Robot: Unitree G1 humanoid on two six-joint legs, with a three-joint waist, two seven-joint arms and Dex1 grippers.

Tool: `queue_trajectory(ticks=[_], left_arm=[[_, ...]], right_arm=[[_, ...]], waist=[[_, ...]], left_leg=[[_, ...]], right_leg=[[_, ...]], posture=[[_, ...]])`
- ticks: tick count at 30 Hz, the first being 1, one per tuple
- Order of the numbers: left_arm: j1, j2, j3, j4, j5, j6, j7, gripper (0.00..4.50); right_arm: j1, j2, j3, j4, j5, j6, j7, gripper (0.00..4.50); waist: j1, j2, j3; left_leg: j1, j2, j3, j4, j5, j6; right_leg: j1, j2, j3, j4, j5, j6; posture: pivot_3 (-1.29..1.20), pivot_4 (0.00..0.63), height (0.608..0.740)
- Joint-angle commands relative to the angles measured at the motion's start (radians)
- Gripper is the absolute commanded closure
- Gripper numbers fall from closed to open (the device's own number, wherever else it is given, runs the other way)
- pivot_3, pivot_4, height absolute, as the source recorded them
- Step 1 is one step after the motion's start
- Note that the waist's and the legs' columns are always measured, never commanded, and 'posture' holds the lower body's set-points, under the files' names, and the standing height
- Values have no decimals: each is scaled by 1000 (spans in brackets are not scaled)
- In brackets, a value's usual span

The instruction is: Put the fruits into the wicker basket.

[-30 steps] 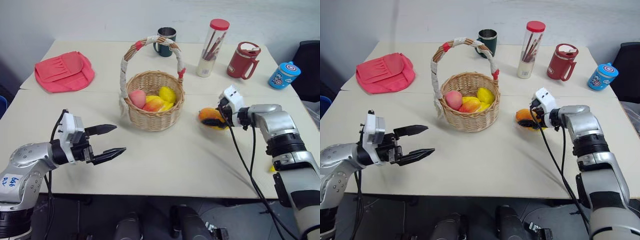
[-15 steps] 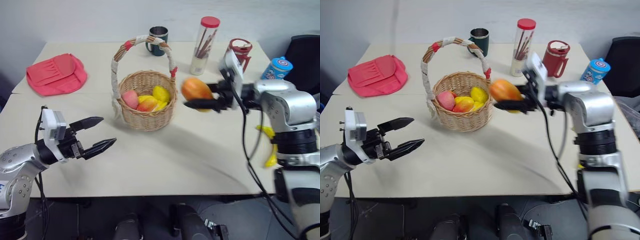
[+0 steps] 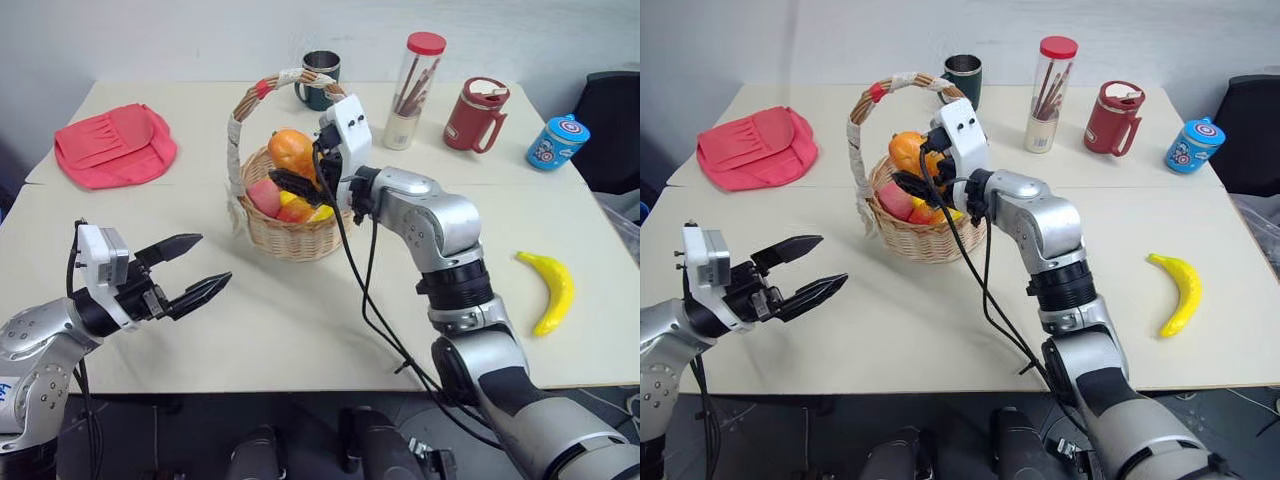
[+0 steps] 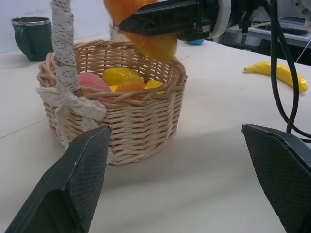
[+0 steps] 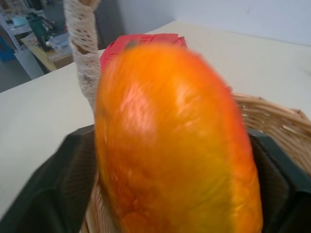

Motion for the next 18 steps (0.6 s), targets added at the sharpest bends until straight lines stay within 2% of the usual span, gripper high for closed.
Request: queue_trajectory(ticks=[1, 6, 10, 14, 18], left_arm=[[-12, -10, 9, -38, -18, -33, 6, 0], [-46, -20, -15, -14, -13, -44, 1, 0], [-62, -33, -68, -14, -2, -51, -8, 0], [-89, -29, -106, 29, 16, -65, -39, 0], [-159, -28, -162, 111, 43, -82, -87, 0]], right_arm=[[-9, -6, -35, -33, 57, -5, 50, 30], [48, -133, -50, -93, 127, 35, 203, 30], [224, -323, -106, -298, 225, 40, 369, 30], [464, -442, -276, -479, 280, -72, 400, 30], [764, -494, -494, -566, 224, -239, 353, 30]], waist=[[0, 0, 0], [7, 0, 0], [19, 0, 0], [30, 0, 0], [36, -1, 0]], left_leg=[[0, 0, 0, 0, 0, 0], [0, 0, -1, 0, 0, 0], [0, -1, -1, 0, -1, 2], [-1, -1, 1, -1, -2, 2], [1, 0, 0, -2, -1, 0]], right_leg=[[0, 0, 0, 0, 0, 0], [1, 0, 0, -1, 0, 0], [1, 0, -1, -3, 0, 1], [1, 1, 0, -6, 1, 2], [2, 4, 0, -6, 1, 2]], posture=[[0, 150, 740], [0, 150, 740], [0, 150, 740], [0, 150, 740], [0, 150, 740]])
